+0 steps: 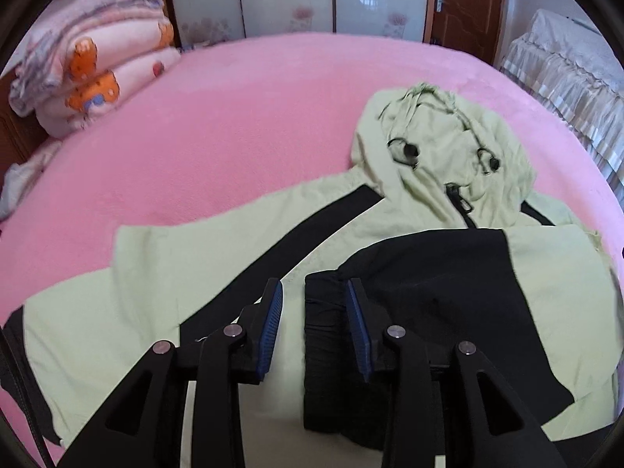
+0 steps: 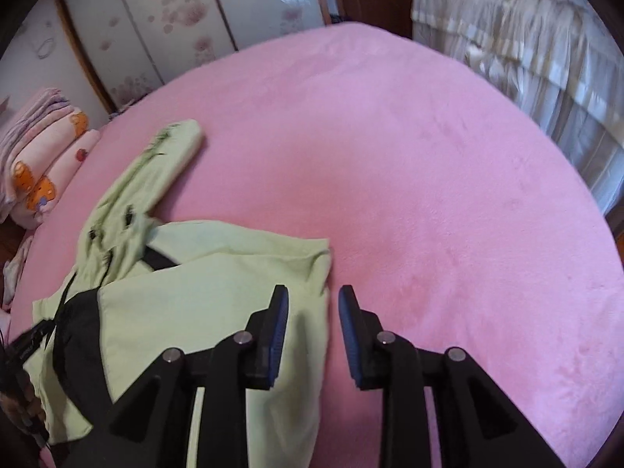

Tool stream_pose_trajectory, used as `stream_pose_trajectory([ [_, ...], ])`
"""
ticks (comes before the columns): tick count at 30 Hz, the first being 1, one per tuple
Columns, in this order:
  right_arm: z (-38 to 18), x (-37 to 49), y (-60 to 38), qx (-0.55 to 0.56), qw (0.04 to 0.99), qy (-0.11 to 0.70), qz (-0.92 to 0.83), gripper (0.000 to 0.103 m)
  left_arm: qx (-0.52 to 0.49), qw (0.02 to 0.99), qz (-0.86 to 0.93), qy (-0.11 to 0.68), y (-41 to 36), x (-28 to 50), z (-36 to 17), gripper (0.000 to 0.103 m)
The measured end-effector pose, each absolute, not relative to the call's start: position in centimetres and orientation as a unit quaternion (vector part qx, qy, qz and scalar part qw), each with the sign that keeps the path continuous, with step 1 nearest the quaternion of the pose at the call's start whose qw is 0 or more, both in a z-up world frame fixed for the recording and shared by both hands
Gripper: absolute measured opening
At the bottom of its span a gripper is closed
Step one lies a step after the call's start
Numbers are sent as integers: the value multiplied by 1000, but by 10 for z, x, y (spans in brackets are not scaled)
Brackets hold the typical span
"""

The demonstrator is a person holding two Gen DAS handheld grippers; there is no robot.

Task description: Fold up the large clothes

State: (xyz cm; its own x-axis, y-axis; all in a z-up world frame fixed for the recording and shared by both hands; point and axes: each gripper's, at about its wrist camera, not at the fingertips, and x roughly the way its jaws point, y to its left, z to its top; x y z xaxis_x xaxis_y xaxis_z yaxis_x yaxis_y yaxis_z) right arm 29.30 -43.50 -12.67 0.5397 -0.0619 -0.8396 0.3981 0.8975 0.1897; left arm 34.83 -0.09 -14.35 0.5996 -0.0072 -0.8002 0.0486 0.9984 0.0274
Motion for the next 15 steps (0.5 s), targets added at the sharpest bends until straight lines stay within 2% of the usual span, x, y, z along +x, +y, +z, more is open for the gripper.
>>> stream_pose_trajectory([
  [8,-142,271,-313,167,859,481,-59,26,-28,895,-97,435,-56,308,-155,32],
  [11,-156,272,-263,142,861,487,-21,27,-65,879,-94,464,-64,308,-177,33],
  [14,-173,274,-249,113,855,506,-21,26,-63,867,-88,486,-64,312,-195,33],
  [15,-178,273,-256,115,854,506,-27,24,-59,867,-91,486,-63,311,-196,33],
])
